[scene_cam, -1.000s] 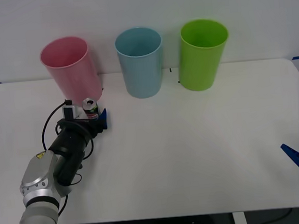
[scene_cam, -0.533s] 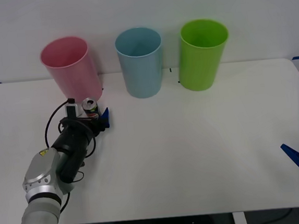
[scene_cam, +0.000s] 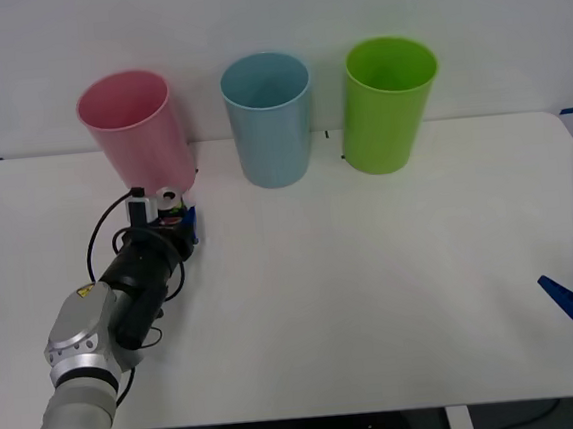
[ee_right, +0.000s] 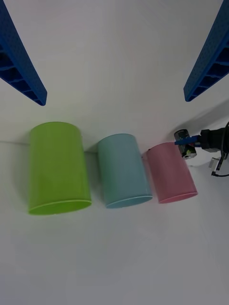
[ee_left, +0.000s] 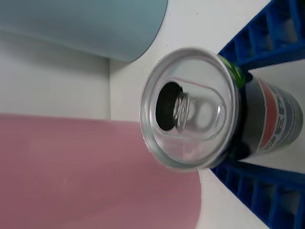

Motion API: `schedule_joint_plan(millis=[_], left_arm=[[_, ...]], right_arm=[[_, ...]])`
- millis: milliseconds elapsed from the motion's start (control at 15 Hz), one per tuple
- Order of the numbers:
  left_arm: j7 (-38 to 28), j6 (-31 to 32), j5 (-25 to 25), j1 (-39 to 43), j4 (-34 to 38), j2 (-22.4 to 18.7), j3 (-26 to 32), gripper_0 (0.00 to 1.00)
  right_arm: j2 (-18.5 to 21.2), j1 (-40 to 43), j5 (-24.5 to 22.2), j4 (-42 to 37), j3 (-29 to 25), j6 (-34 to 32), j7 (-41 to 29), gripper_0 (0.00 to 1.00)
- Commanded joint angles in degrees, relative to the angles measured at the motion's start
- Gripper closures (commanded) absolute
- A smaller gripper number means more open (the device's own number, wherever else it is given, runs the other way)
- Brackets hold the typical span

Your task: Grasp the object on the table and drop it into the matching bin: aluminum can to the light blue bin, PET bottle to the pink bin.

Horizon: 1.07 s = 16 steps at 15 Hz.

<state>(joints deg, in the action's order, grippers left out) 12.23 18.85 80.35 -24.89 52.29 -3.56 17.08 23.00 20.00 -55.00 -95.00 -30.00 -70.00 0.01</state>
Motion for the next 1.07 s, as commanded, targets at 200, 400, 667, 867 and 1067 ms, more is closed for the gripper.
schedule_joint_plan(millis=[200,400,667,867,1067], left_arm=[[-0.2,0.0,-0.2,0.1,0.0,0.0,0.0,1.0],[-0.2,0.0,-1.7,0.3,0.0,-0.6,-0.6,1.0],[-0.1,0.0,-6.9,0.8,0.0,-3.5,-4.6,1.0],[0.1,0.7,-11.2,1.0,0.1,-6.1,-7.8,1.0],[0.1,2.3,-15.6,3.5,3.6,-8.9,-11.4,1.0]], right_arm=[[0.0,0.0,0.0,0.0,0.0,0.0,0.0,0.0],[0.0,0.0,0.0,0.0,0.0,0.0,0.0,0.0],[0.0,0.0,0.0,0.0,0.0,0.0,0.0,0.0],[0.0,0.0,0.0,0.0,0.0,0.0,0.0,0.0],[0.0,0.0,0.0,0.0,0.0,0.0,0.0,0.0]])
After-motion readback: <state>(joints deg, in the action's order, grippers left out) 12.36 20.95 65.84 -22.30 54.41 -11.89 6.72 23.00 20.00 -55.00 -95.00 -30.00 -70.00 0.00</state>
